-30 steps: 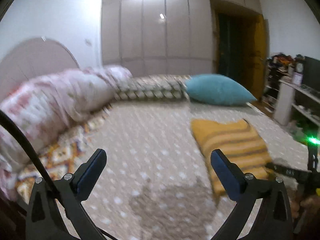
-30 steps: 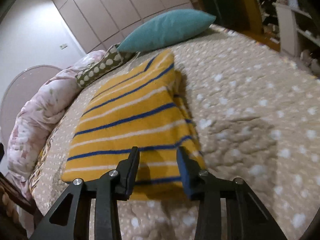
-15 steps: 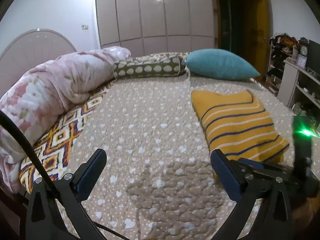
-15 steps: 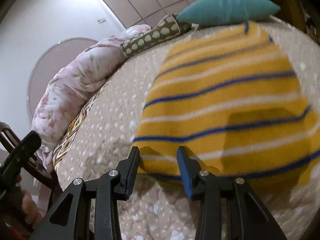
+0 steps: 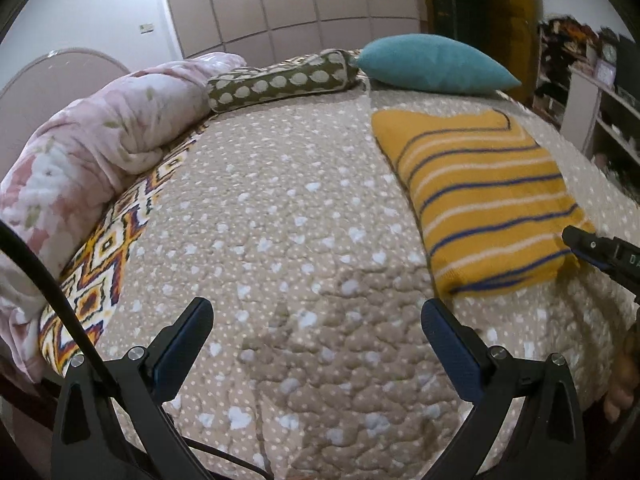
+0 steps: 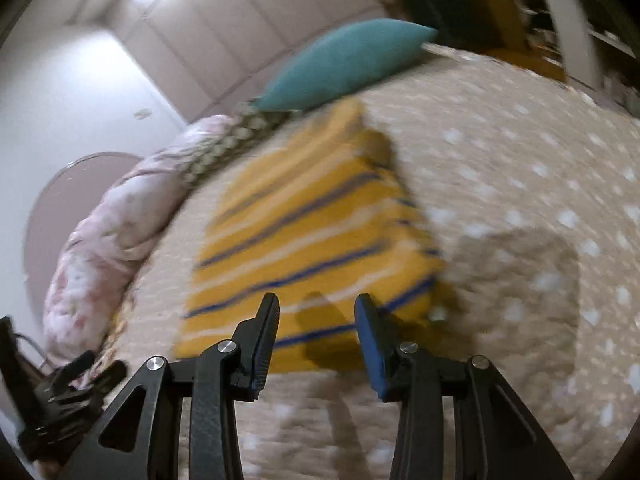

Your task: Fold small clothes

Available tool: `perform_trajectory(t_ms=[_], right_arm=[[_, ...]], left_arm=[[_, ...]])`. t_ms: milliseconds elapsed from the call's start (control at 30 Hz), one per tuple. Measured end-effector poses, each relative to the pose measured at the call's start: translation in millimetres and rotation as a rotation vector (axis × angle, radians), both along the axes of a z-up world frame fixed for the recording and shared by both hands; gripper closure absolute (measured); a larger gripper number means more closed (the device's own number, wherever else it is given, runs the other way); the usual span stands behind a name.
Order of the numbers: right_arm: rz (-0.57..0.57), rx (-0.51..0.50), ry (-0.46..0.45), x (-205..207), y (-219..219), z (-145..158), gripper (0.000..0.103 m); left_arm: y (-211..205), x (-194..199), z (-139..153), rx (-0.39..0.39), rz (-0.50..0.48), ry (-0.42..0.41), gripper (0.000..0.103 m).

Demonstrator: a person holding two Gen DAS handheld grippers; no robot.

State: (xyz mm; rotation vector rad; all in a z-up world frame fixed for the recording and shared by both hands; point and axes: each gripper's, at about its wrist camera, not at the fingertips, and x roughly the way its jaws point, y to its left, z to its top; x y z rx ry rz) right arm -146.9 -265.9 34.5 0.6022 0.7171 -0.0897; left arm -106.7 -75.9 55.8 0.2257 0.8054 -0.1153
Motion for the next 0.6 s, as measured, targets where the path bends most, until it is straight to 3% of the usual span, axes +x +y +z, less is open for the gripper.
perform_trajectory(t_ms=[100,267,500,600], right_arm=[[0.002,0.01,0.011,-14.2,-3.6,-7.9,0.061],[-0.045,-0.118,0.062,-33.6,0.8,-3.1,0.06],[-0.047,-0.209,-0.1,-38.5,19.1,45.6,0.06],[-0.014,-0.251,-0.101,-19.3,28.1,49.8,0.06]], left_arm=[[-8.2,-2.0,-5.1,0.023,-0.024,0.013,0.0],[-19.3,-3.7,-14.6,0.043,-0.054,0.046,0.0],[-26.8,-4.3,-22.7,0.05,-0.077,0.089,0.0],[-26.7,-4.6,-24.1,0.048,-0.08,0.102,0.0]])
